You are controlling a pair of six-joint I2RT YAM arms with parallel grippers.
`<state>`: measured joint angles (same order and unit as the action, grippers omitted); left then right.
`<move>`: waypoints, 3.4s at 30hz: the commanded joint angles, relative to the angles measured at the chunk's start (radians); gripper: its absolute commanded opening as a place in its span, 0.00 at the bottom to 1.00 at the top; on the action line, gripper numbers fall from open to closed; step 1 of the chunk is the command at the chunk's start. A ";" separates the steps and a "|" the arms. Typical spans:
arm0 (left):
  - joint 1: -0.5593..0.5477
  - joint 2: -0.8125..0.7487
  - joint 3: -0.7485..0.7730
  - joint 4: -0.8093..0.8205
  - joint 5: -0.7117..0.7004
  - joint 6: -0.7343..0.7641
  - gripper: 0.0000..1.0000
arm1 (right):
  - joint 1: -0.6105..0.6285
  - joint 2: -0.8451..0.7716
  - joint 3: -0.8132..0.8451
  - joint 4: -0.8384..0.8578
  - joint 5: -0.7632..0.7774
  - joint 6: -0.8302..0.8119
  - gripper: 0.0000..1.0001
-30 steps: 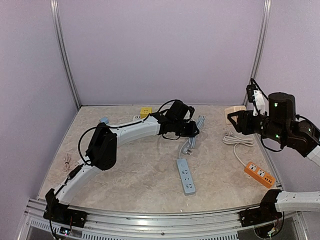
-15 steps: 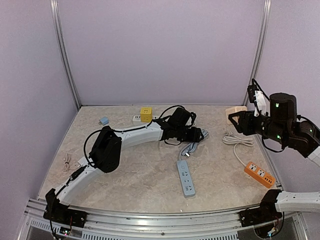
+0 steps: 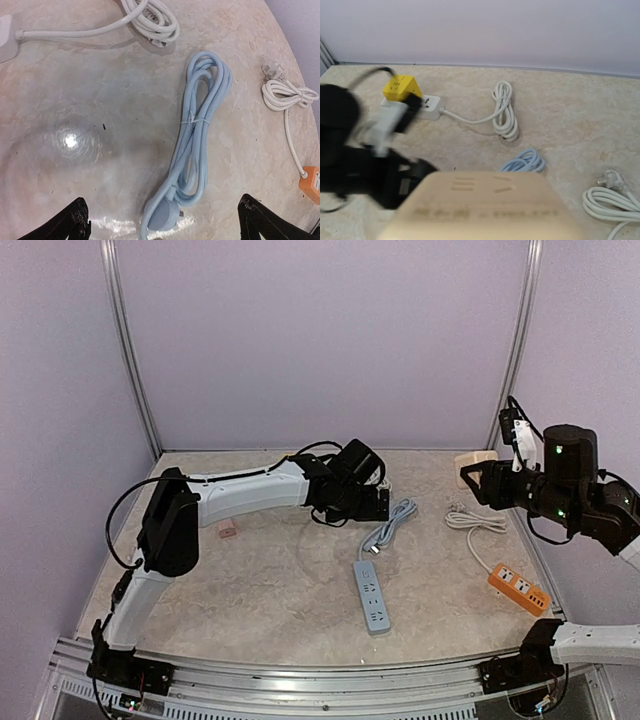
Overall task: Insert the plug
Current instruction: Move the socket to the center of the board, then insert the plug into the socket slot.
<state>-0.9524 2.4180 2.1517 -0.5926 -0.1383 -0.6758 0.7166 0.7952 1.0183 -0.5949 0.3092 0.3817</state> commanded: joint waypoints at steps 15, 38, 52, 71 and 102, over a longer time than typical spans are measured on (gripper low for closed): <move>-0.158 0.061 0.161 -0.597 -0.162 -0.485 0.99 | -0.008 0.015 0.021 0.040 -0.057 -0.007 0.00; -0.219 0.132 0.161 -0.543 -0.052 -0.417 0.80 | -0.009 0.031 0.035 0.053 -0.094 -0.006 0.00; -0.213 0.077 0.008 -0.403 -0.144 -0.120 0.42 | -0.008 0.002 0.027 0.054 -0.107 -0.001 0.00; -0.145 -0.155 -0.500 0.137 -0.056 0.506 0.32 | -0.008 -0.033 -0.026 0.042 -0.096 0.020 0.00; -0.078 -0.725 -1.011 0.564 -0.185 0.466 0.99 | -0.009 0.081 -0.049 0.068 -0.119 -0.025 0.00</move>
<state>-1.0225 1.7828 1.2602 -0.1593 -0.2066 -0.1814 0.7166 0.8200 0.9463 -0.5697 0.1986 0.4034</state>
